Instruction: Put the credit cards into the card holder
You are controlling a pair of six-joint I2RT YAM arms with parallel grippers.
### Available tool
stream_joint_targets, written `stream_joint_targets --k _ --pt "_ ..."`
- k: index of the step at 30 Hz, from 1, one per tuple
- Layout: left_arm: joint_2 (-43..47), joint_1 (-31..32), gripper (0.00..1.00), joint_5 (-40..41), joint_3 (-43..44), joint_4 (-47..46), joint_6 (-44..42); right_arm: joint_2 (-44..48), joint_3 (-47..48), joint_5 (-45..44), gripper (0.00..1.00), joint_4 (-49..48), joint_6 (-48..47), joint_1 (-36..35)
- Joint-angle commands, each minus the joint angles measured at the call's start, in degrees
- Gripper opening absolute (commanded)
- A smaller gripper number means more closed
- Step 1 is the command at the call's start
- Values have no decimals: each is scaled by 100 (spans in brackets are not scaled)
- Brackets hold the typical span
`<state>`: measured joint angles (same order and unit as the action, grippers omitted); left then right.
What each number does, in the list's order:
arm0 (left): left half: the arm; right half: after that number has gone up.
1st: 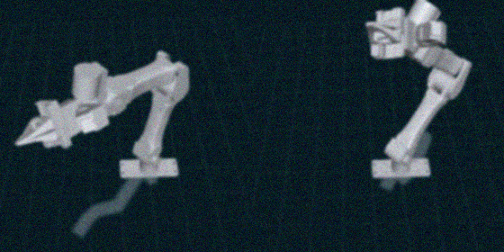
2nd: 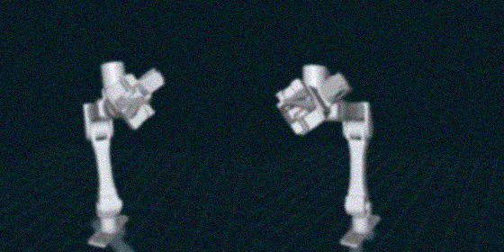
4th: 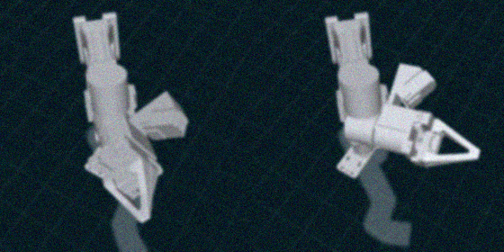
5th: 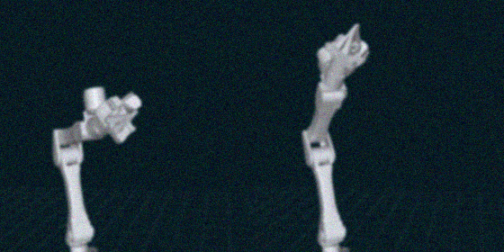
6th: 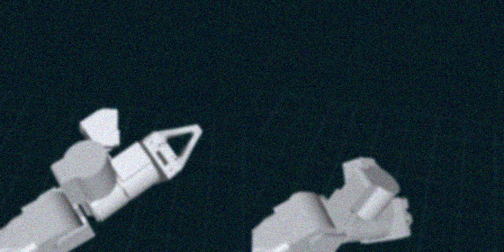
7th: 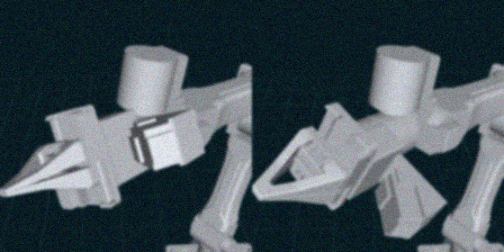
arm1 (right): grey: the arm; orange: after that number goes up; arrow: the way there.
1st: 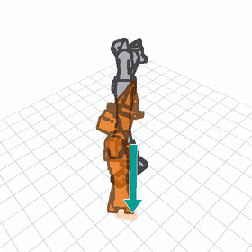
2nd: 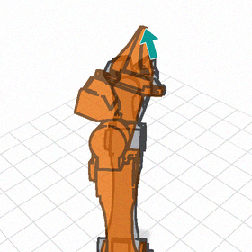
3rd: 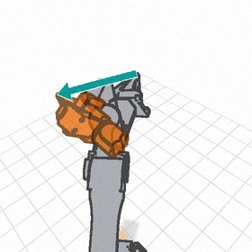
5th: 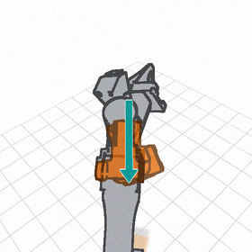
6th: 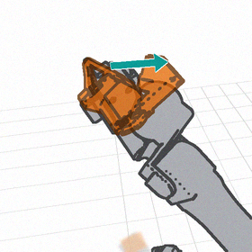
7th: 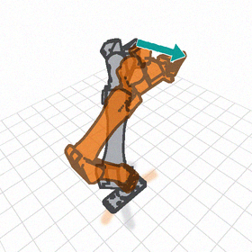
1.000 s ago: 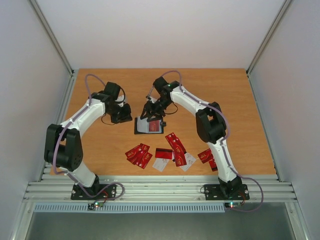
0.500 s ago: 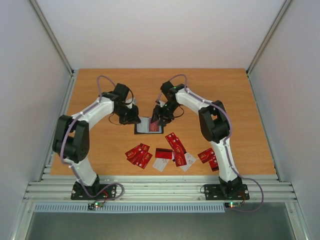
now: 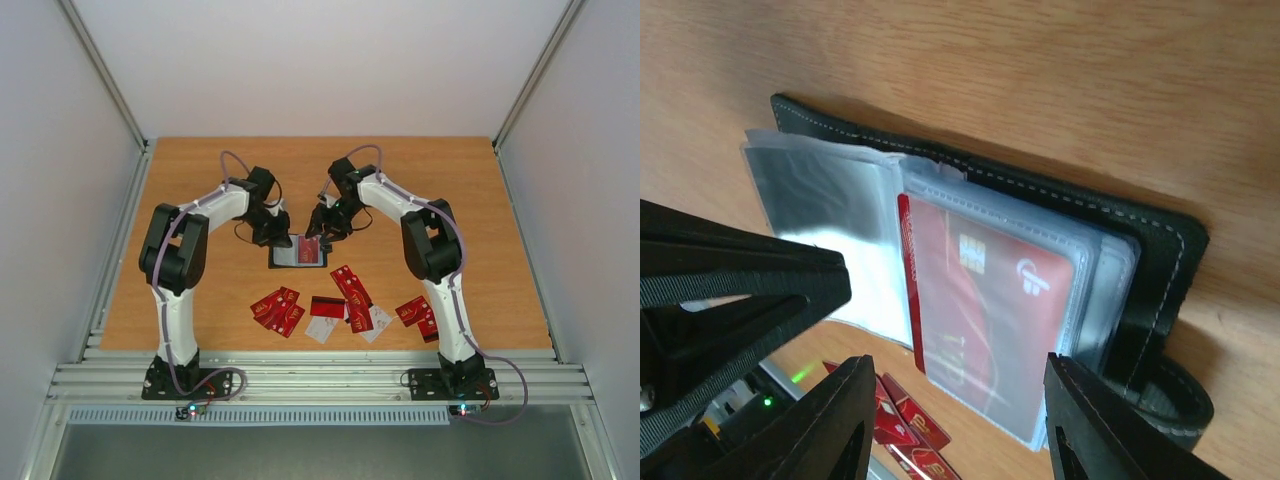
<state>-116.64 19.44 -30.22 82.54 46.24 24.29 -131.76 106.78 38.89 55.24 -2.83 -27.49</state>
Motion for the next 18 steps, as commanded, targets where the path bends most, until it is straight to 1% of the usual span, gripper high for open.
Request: stream_joint_targets --k 1,9,18 --pt "-218 76 6 -209 226 116 -200 -224 61 122 48 -211 116 -9" --pt "-473 103 6 -305 334 129 -253 -263 -122 24 47 -250 66 -8" --pt "-664 104 6 -295 450 201 -311 -99 -256 -188 47 -181 -27 -7"
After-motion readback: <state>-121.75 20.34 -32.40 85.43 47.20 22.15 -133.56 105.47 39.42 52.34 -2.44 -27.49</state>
